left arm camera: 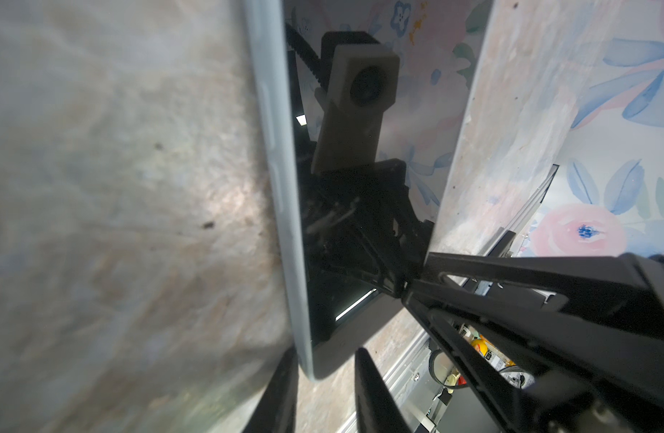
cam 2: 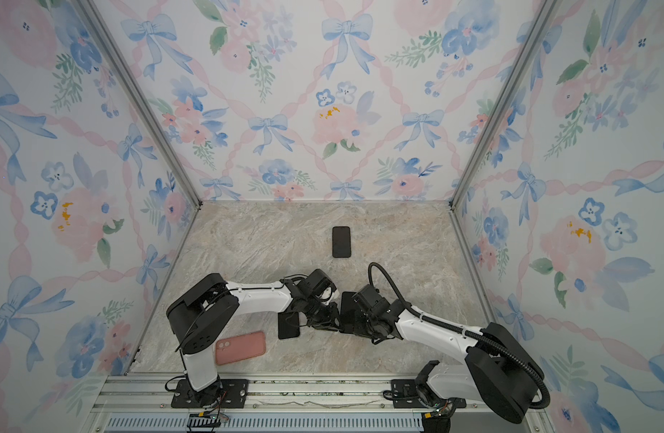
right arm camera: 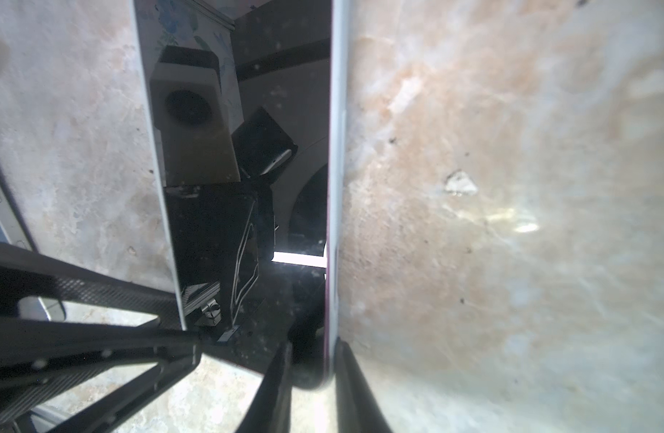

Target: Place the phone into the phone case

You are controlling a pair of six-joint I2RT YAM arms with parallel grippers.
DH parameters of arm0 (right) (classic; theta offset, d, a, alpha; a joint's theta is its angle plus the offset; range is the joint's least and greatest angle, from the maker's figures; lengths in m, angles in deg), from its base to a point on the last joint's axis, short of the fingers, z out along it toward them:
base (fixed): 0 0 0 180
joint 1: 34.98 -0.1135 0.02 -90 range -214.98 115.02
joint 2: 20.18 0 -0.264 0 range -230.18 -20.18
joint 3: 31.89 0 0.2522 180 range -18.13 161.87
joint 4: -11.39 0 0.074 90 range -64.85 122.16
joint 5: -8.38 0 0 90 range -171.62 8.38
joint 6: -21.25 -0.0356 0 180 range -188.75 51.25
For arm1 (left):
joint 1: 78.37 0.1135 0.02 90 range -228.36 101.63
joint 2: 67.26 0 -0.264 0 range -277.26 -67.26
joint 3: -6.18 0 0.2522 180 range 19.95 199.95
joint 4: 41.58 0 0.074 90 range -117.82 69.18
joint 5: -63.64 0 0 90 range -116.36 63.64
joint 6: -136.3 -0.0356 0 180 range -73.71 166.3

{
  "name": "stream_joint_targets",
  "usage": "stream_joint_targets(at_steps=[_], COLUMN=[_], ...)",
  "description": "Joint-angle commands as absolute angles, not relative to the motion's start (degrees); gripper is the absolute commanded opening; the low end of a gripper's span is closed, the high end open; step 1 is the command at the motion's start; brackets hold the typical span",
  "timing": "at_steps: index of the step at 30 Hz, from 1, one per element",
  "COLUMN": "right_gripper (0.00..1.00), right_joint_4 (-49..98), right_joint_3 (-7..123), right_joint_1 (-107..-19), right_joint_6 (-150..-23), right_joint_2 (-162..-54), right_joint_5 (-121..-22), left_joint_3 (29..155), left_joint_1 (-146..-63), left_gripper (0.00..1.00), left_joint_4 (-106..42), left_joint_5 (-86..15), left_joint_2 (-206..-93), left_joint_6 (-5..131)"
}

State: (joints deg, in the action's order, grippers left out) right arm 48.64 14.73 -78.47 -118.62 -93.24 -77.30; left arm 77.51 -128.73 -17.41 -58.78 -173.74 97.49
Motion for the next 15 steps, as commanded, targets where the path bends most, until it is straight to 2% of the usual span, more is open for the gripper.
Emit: stream_joint_targets(at_steps=[1, 15], right_gripper=[0.21, 0.16], right_joint_4=[48.3, 50.3], right_joint_3=[14.6, 15.7], right_joint_1=[-78.2, -78.6], right_joint_6=[-118.1, -117.8], right_joint_2=[-93.9, -94.2], right_joint_5=[-76.5, -76.7], left_joint_3=[77.7, 76.3], left_joint_1=[-129.3, -129.7], left_gripper=[0.28, 0.27], left_joint_4=[-16.2, -16.2], left_joint_5=[-57.9, -57.0], left_joint_2=[-175.6, -174.5], left_joint_6=[96.2, 96.1])
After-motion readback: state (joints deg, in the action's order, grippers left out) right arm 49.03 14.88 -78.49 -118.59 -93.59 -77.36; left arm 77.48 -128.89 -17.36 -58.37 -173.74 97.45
